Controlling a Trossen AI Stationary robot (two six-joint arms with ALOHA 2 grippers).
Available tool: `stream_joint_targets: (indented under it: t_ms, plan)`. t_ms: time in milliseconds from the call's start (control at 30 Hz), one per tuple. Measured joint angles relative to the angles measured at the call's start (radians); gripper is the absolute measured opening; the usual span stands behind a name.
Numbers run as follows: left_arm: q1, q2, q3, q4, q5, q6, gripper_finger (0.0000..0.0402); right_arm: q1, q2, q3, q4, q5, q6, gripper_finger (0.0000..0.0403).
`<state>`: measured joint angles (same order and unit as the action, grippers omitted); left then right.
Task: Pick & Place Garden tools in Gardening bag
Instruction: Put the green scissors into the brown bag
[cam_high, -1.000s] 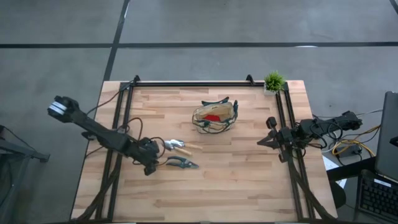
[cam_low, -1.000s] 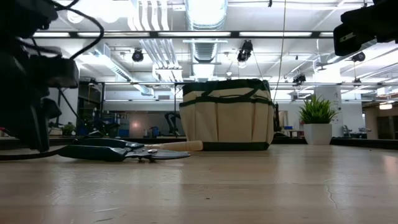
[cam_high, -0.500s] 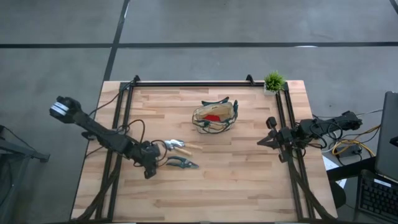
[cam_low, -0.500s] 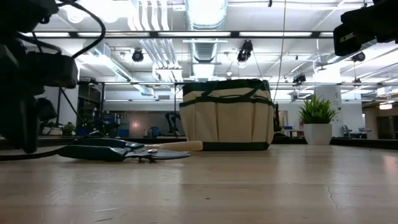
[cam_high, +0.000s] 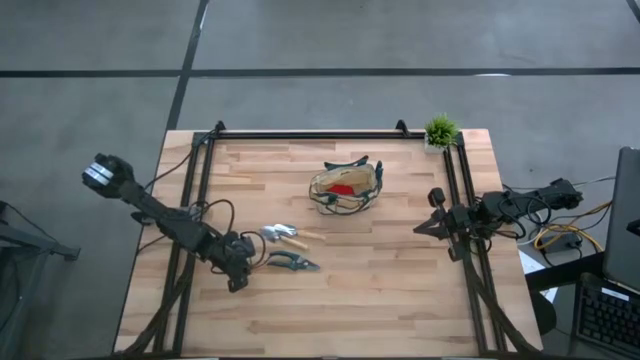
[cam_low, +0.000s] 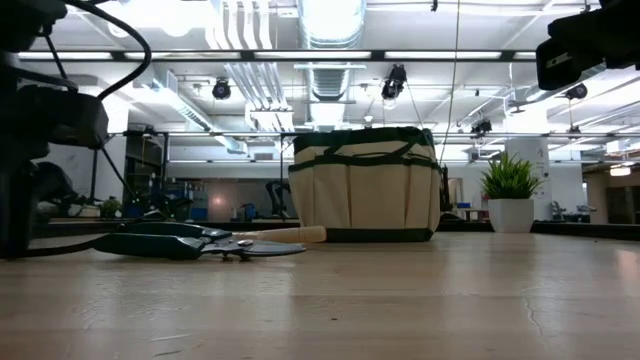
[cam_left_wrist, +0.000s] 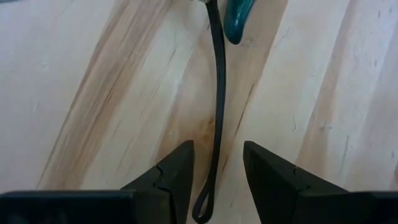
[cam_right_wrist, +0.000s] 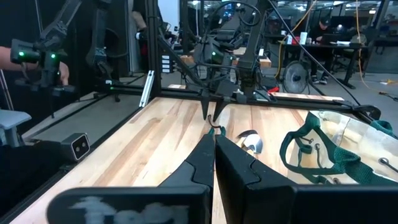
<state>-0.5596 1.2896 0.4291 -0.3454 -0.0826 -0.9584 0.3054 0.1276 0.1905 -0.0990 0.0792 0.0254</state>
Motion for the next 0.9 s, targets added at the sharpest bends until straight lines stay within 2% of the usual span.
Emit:
stream_joint_targets:
  t_ms: [233,333,500,700,900]
  plan:
    - [-0.001,0.085,0.013,0.009,-0.058,0.042,0.0119,0.000,0.000,0.000,0.001,0.000,-0.002,0.0008]
    - [-0.001,0.088,0.028,-0.009,-0.077,0.062,0.0088,0.000,0.000,0.000,0.000,0.000,0.000,0.0008]
    - [-0.001,0.087,0.070,-0.035,-0.098,0.125,0.0015,0.000,0.000,0.000,0.000,0.000,0.000,0.0008]
    - [-0.001,0.086,0.151,-0.146,-0.109,0.136,0.0005,0.000,0.000,0.000,0.000,0.000,-0.002,0.0008]
    - [0.000,0.088,0.298,-0.389,-0.211,0.179,0.0002,0.000,0.000,0.000,0.000,0.000,-0.002,0.0008]
